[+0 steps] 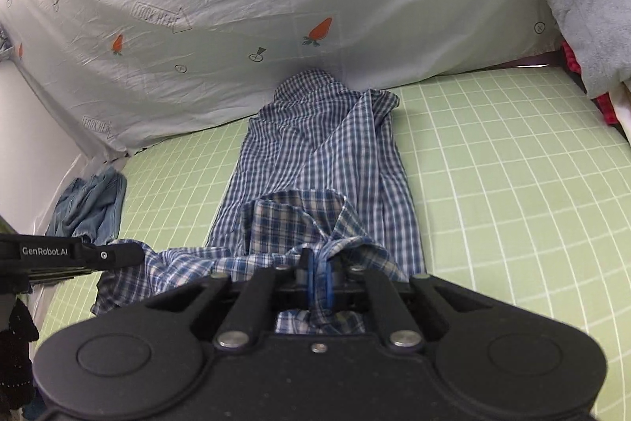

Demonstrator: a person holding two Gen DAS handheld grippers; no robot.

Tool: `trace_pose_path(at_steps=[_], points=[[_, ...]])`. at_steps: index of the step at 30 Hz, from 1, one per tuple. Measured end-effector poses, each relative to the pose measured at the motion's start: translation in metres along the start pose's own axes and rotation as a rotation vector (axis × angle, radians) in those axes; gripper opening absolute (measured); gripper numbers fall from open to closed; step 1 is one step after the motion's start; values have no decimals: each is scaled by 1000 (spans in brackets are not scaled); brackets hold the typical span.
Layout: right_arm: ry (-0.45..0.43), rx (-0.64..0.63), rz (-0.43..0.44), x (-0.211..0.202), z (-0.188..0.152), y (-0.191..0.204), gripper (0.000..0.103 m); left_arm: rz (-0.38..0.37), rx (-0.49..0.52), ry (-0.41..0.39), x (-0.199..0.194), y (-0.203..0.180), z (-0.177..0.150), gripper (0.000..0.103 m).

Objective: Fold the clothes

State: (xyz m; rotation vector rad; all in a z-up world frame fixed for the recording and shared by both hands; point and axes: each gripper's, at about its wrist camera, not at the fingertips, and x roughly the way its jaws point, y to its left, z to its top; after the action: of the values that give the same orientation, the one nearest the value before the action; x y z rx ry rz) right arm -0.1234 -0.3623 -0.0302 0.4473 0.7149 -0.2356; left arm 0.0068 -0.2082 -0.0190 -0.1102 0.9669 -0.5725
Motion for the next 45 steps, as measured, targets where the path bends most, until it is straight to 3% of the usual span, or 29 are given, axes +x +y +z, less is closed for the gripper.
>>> trace_pose_path(at_steps=[4, 8, 10, 11, 13, 16, 21, 26, 27, 28, 29, 36, 38, 39, 40, 41, 43, 45], points=[[30, 15, -8, 37, 16, -11, 7, 2, -27, 23, 37, 10, 24, 2], [121, 60, -25, 91, 24, -31, 9, 29, -105, 94, 89, 28, 42, 4], [173, 139, -18, 109, 23, -41, 15, 30, -162, 130, 102, 39, 46, 5], [183, 166, -11, 112, 22, -44, 18, 26, -172, 135, 104, 42, 46, 6], [186, 192, 1, 112, 18, -47, 38, 14, -175, 133, 100, 46, 42, 13], [174, 183, -8, 99, 13, -44, 45, 4, -205, 118, 83, 49, 34, 31], [165, 197, -10, 83, 9, -44, 53, -18, -218, 124, 63, 52, 20, 32], [191, 257, 19, 81, 3, -53, 49, -42, -244, 173, 65, 57, 10, 29], [194, 259, 37, 81, 3, -53, 38, -46, -247, 184, 66, 57, 8, 27], [197, 260, 54, 81, 3, -53, 21, -51, -249, 191, 68, 58, 8, 11], [200, 262, 72, 82, 3, -54, 14, -56, -250, 191, 69, 58, 9, 3], [147, 297, 167, 95, 33, -59, 9, -59, -219, 98, 78, 62, 47, 2], [101, 353, 167, 107, 48, -68, 15, -38, -256, 42, 83, 67, 65, 11], [73, 385, 148, 111, 55, -73, 28, -20, -282, 9, 84, 71, 72, 18], [44, 419, 124, 115, 62, -77, 47, -6, -303, -23, 83, 73, 79, 35], [9, 429, 96, 115, 67, -79, 53, 5, -313, -52, 82, 76, 84, 51], [-35, 382, 31, 112, 72, -77, 60, 28, -299, -77, 81, 79, 88, 63], [-26, 316, -23, 111, 68, -72, 70, 59, -270, -55, 84, 80, 84, 66]])
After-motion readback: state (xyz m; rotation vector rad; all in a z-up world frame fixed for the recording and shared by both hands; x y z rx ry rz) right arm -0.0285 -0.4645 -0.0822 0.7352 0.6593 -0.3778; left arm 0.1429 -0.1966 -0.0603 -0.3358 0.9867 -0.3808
